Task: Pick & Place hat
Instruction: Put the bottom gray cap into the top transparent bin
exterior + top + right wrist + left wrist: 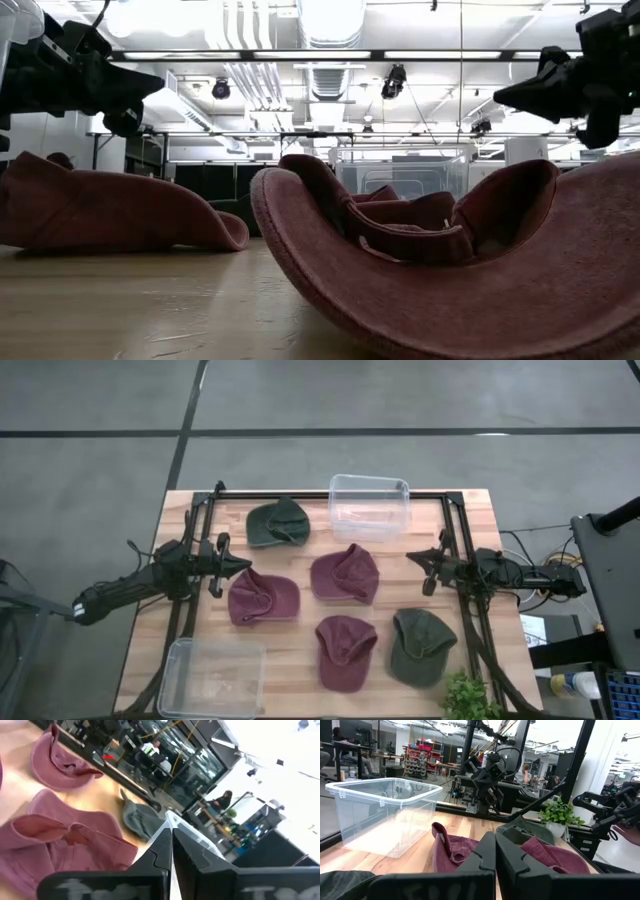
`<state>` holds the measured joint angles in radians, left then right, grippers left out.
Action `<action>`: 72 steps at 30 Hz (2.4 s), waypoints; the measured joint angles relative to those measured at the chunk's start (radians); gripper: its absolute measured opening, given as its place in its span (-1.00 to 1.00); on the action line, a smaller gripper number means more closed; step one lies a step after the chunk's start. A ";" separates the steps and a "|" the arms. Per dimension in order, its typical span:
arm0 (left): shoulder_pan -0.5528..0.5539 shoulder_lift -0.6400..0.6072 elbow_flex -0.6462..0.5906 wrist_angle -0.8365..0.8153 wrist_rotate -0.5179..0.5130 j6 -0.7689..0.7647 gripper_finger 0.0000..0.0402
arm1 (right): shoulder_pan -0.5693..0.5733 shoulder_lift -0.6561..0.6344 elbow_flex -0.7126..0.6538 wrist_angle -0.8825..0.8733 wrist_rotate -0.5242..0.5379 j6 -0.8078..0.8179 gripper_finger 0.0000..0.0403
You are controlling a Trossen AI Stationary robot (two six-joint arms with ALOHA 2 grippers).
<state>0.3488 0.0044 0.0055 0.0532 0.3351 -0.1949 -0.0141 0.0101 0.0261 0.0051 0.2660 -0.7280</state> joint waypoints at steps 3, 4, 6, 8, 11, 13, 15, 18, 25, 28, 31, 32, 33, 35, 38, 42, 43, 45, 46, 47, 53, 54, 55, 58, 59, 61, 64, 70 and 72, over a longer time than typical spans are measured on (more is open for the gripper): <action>0.000 0.000 0.000 0.000 0.000 0.000 -1.00 | 0.000 0.000 0.000 0.001 0.000 -0.030 -0.96; 0.000 0.000 0.000 0.000 0.000 0.000 -1.00 | 0.000 0.000 0.000 0.000 0.000 -0.035 -0.96; 0.000 0.000 0.000 0.000 0.000 0.000 -1.00 | 0.001 0.000 0.000 0.001 -0.001 -0.035 -0.96; 0.000 0.000 0.000 0.000 0.000 0.000 -1.00 | 0.001 0.000 0.000 0.001 -0.001 -0.034 -0.96; 0.000 0.000 0.000 0.000 0.000 0.000 -1.00 | 0.001 0.000 0.000 0.000 -0.009 0.174 -0.96; 0.000 0.000 0.000 0.000 0.000 0.000 -1.00 | 0.001 0.000 0.000 0.000 -0.028 0.481 -0.96; 0.000 0.000 0.000 0.000 0.000 0.000 -1.00 | 0.001 0.000 0.000 0.001 -0.062 0.840 -0.96; 0.000 0.000 0.000 0.000 0.000 0.000 -1.00 | 0.001 0.000 0.000 0.013 -0.008 1.012 -0.96; 0.000 0.000 0.000 0.000 0.000 0.000 -1.00 | 0.001 0.000 0.000 0.061 -0.039 1.232 -0.96; 0.000 0.000 0.000 0.000 0.000 0.000 -1.00 | 0.001 0.010 0.000 0.074 -0.091 1.334 -0.96; 0.000 0.000 0.000 0.000 0.000 0.000 -1.00 | 0.001 0.036 0.000 0.130 -0.148 1.447 -0.96; 0.000 0.000 0.000 0.000 0.000 0.000 -1.00 | 0.001 0.051 0.000 0.153 -0.169 1.467 -0.96; 0.000 0.000 0.000 0.000 0.000 0.000 -1.00 | 0.002 0.069 0.000 0.172 -0.181 1.487 -0.96; 0.000 0.000 0.000 0.000 0.000 0.000 -1.00 | 0.001 0.111 0.000 0.202 -0.185 1.529 -0.95; 0.000 0.000 0.000 0.000 0.000 0.000 -1.00 | 0.005 0.203 0.001 0.246 -0.208 1.586 -0.88; 0.000 0.000 0.000 0.000 0.000 0.000 -1.00 | 0.020 0.357 0.059 0.262 -0.215 1.612 -0.68; 0.000 0.000 0.000 0.000 0.000 0.000 -1.00 | 0.023 0.398 0.084 0.262 -0.215 1.612 -0.63; 0.000 0.000 0.000 0.000 0.000 0.000 -1.00 | 0.029 0.485 0.145 0.258 -0.224 1.612 -0.51; 0.000 0.000 0.000 0.000 0.000 0.000 -1.00 | 0.030 0.530 0.182 0.239 -0.238 1.615 -0.45; 0.000 0.000 0.000 0.000 0.000 0.000 -1.00 | 0.030 0.571 0.225 0.198 -0.249 1.630 -0.40; 0.000 0.000 0.000 0.000 0.000 0.000 -1.00 | 0.042 0.809 0.504 -0.267 -0.366 1.770 -0.19; 0.000 0.000 0.000 0.000 0.000 0.000 -1.00 | 0.053 0.847 0.544 -0.324 -0.383 1.799 -0.18; 0.000 0.000 0.000 0.000 0.000 0.000 -1.00 | 0.065 0.883 0.583 -0.373 -0.399 1.828 -0.18; 0.000 0.000 0.000 0.000 0.000 0.000 -1.00 | 0.107 0.985 0.698 -0.528 -0.448 1.907 -0.18; 0.000 0.000 0.000 0.000 0.000 0.000 -1.00 | 0.124 1.018 0.740 -0.587 -0.462 1.935 -0.19; 0.000 0.000 0.000 0.000 0.000 0.000 -1.00 | 0.160 1.077 0.814 -0.698 -0.487 1.994 -0.20; 0.000 0.000 0.000 0.000 0.000 0.000 -1.00 | 0.217 1.158 0.925 -0.875 -0.526 2.085 -0.22; 0.000 0.000 0.000 0.000 0.000 0.000 -1.00 | 0.338 1.306 1.106 -1.133 -0.586 2.255 -0.24; 0.000 0.000 0.000 0.000 0.000 0.000 -1.00 | 0.378 1.352 1.150 -1.182 -0.589 2.302 -0.24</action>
<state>0.3489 0.0044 0.0055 0.0528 0.3347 -0.1947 0.3638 1.3620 1.1763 -1.1767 -0.3233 1.5735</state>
